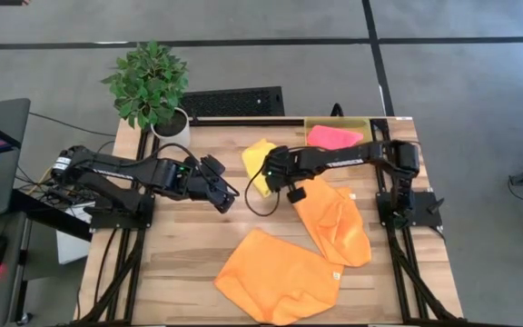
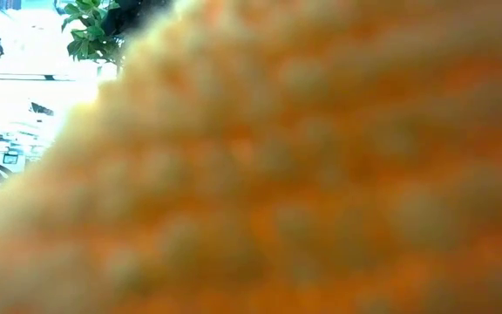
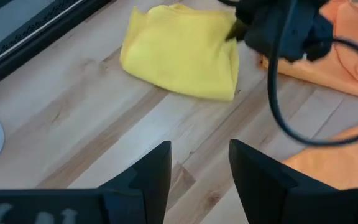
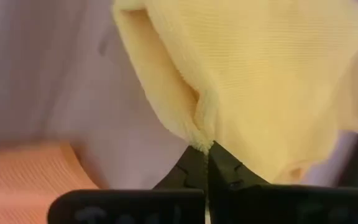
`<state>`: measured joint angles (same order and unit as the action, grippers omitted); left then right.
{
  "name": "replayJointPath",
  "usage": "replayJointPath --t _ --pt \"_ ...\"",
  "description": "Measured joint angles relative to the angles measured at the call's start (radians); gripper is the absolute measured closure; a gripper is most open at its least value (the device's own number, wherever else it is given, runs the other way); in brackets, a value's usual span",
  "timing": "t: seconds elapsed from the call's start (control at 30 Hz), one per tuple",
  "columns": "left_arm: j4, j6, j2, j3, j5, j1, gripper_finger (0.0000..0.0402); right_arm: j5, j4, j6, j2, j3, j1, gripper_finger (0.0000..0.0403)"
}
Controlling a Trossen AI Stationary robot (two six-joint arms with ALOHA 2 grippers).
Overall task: Fold microfiber towels
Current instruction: Put the folded yellow microfiber towel into the yellow bin
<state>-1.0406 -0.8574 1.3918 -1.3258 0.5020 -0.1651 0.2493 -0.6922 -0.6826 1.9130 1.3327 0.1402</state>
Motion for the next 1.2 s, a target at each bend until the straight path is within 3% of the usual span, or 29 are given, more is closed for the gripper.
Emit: replayJointPath --t 0.27,0.53,0.7,0.87,1.07,1.2 --pt "0.001 0.000 0.000 0.000 0.000 -0.001 0.0248 0.045 -0.038 -0.350 -0.057 0.001 0.093 0.0388" --pt "0.002 0.000 0.000 0.000 0.001 -0.001 0.0248 0.049 -0.104 -0.408 -0.144 0.001 0.203 0.0394" --pt "0.002 0.000 0.000 0.000 0.001 -0.001 0.0248 0.049 -0.165 -0.562 -0.205 0.001 0.299 0.0386" --pt "0.003 -0.001 0.000 0.000 0.001 -0.001 0.0248 0.047 -0.299 -0.581 -0.244 0.001 0.395 0.0394" --pt "0.004 -0.001 0.000 0.000 0.001 -0.001 0.0248 0.044 -0.455 -0.670 -0.253 0.001 0.488 0.0384" --pt "0.007 -0.002 0.000 0.000 0.002 -0.001 0.0248 0.045 -0.457 -0.748 -0.236 0.001 0.544 0.0386"
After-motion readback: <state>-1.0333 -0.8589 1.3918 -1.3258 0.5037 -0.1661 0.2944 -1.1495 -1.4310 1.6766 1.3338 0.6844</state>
